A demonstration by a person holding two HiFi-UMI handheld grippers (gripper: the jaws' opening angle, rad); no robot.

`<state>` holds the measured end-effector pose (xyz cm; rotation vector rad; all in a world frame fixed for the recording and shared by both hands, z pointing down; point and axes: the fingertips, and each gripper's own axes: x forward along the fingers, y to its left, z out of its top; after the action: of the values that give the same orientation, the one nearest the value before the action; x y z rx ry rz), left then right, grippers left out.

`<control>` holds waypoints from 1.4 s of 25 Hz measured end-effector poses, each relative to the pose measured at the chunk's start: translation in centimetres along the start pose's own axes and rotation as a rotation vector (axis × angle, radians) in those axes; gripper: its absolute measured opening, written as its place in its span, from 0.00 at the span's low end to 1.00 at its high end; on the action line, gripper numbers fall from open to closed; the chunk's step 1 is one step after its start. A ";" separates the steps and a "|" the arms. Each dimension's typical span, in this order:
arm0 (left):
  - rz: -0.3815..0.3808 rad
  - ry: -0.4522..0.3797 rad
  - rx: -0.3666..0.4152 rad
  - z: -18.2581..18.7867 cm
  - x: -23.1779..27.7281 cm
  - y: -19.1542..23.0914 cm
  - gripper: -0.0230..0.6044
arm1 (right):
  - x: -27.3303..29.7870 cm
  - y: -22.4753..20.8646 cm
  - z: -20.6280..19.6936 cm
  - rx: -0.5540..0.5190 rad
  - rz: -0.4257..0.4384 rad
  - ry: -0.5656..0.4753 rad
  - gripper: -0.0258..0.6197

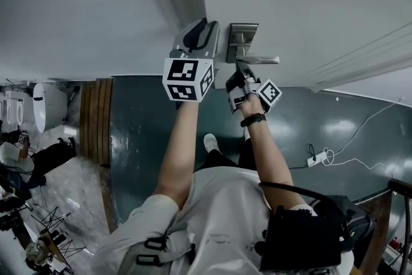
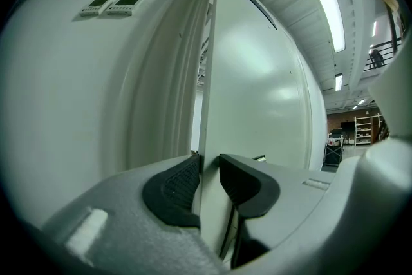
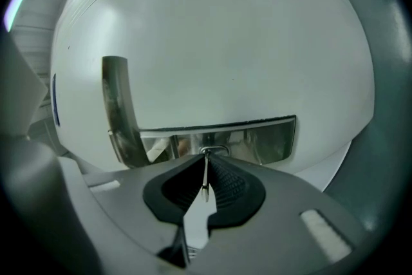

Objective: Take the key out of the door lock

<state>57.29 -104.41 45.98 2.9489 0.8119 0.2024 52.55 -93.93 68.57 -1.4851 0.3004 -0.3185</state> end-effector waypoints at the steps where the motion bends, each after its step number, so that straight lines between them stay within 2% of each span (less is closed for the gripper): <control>1: -0.004 0.000 0.003 0.0 -0.4 -0.4 0.20 | -1.2 0.0 -0.4 -0.040 -0.001 0.022 0.08; 3: -0.016 -0.002 0.008 0.1 -1.0 -1.2 0.19 | -4.6 -0.7 -1.5 -0.069 -0.008 0.051 0.08; 6: -0.028 -0.006 0.010 -0.1 -1.0 -1.1 0.18 | -9.5 -1.9 -2.2 -0.049 -0.014 0.034 0.08; 8: -0.036 -0.006 0.013 -0.1 -0.8 -0.5 0.18 | -11.2 0.2 -1.7 -0.140 0.020 0.021 0.08; 12: -0.047 0.005 0.047 0.5 -0.4 0.1 0.17 | -12.4 10.3 0.5 -0.537 0.116 0.013 0.09; 13: -0.033 0.007 0.052 0.5 -0.7 0.0 0.16 | -12.8 13.0 0.9 -0.628 0.131 0.004 0.09; 14: -0.010 0.004 0.047 0.5 -1.2 0.0 0.10 | -13.2 15.5 1.3 -0.721 0.142 -0.009 0.09; 15: 0.012 -0.008 0.026 0.8 -2.2 0.0 0.04 | -13.6 17.8 1.7 -0.823 0.147 -0.023 0.09; 17: 0.034 -0.051 -0.046 1.7 -4.7 -0.6 0.04 | -14.1 21.8 2.2 -1.046 0.150 -0.047 0.09; 19: 0.029 -0.098 -0.075 2.4 -7.2 -2.5 0.04 | -14.4 24.8 2.2 -1.257 0.167 -0.059 0.09; 21: 0.011 -0.131 -0.039 2.9 -9.3 -5.6 0.04 | -15.3 27.3 1.6 -1.422 0.186 -0.068 0.09; 23: 0.000 -0.163 0.008 3.3 -11.0 -8.9 0.04 | -16.2 29.2 0.5 -1.545 0.203 -0.068 0.09; 25: 0.014 -0.184 0.035 3.3 -12.3 -11.8 0.04 | -17.4 30.3 -0.4 -1.609 0.227 -0.054 0.09; 29: 0.096 -0.196 0.092 3.0 -13.7 -16.9 0.04 | -20.3 31.7 -0.7 -1.542 0.305 -0.040 0.09; 32: 0.142 -0.191 0.094 2.4 -14.6 -19.5 0.04 | -22.0 31.6 -0.5 -1.541 0.324 -0.028 0.09; 35: 0.182 -0.166 0.108 1.6 -16.0 -20.0 0.04 | -22.5 31.0 -0.4 -1.546 0.300 -0.025 0.09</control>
<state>33.84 -95.50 40.51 3.0884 0.5507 -0.0785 32.40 -83.77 37.60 -2.8890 0.8429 0.2928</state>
